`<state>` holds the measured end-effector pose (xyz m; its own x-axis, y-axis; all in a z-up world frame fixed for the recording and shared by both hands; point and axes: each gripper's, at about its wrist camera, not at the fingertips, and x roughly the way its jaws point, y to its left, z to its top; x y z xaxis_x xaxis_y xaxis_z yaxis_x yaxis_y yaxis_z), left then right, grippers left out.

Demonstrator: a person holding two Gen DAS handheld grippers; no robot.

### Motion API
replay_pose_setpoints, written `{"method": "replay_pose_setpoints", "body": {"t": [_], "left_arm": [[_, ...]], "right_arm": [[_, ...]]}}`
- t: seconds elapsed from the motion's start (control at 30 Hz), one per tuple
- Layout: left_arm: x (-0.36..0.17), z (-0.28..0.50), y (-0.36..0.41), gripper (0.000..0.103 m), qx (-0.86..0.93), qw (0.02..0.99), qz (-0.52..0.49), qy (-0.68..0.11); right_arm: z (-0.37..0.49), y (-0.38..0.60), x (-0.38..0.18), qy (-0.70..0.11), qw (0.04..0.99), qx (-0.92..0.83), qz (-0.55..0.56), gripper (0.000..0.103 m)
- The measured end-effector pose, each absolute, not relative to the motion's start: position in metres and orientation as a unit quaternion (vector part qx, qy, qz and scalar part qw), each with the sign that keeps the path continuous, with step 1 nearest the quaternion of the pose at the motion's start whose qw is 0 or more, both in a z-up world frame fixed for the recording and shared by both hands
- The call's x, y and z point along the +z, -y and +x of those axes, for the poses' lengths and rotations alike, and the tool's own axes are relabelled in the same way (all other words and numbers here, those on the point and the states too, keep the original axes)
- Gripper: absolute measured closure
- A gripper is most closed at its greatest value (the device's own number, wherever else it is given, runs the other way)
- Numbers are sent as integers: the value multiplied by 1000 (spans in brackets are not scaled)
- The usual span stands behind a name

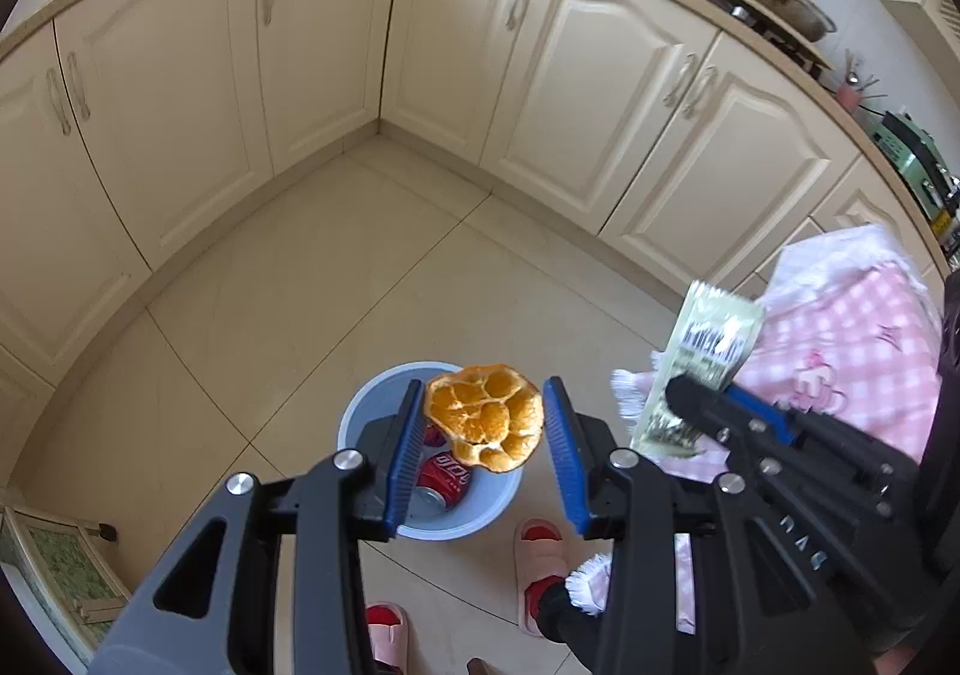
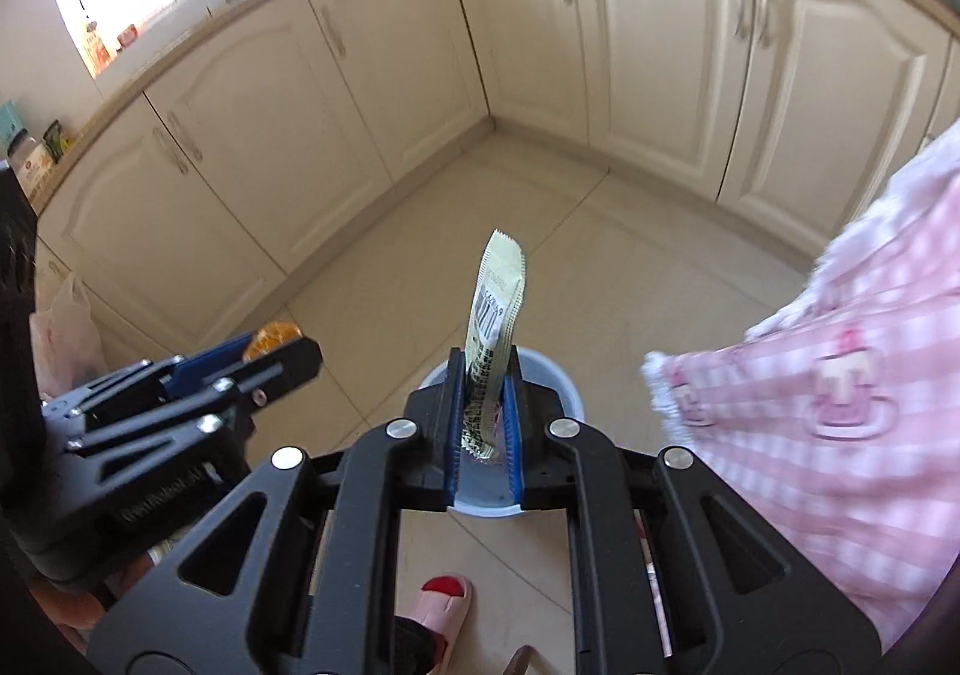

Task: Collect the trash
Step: 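Carry orange slice and packet over the bin and open both tools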

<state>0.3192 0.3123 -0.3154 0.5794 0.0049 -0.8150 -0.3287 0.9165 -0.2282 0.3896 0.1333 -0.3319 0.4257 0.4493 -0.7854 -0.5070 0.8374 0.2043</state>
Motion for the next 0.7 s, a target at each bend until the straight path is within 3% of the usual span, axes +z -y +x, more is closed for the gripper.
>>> {"method": "replay_pose_setpoints", "body": {"t": [0.17,0.27,0.7], "left_arm": [[-333,328,-328,62,112,868,-182,-449],[-336,330,-330,43,123,867,-180,-447],[-338,317,-347,43,145,864,-181,-447]], "right_arm": [[401,-147,-355,-474,832,288,-35,91],[406,-150,-360,-479,828,288,-34,91],[405,-168,-368,-487,819,302,-41,91]]}}
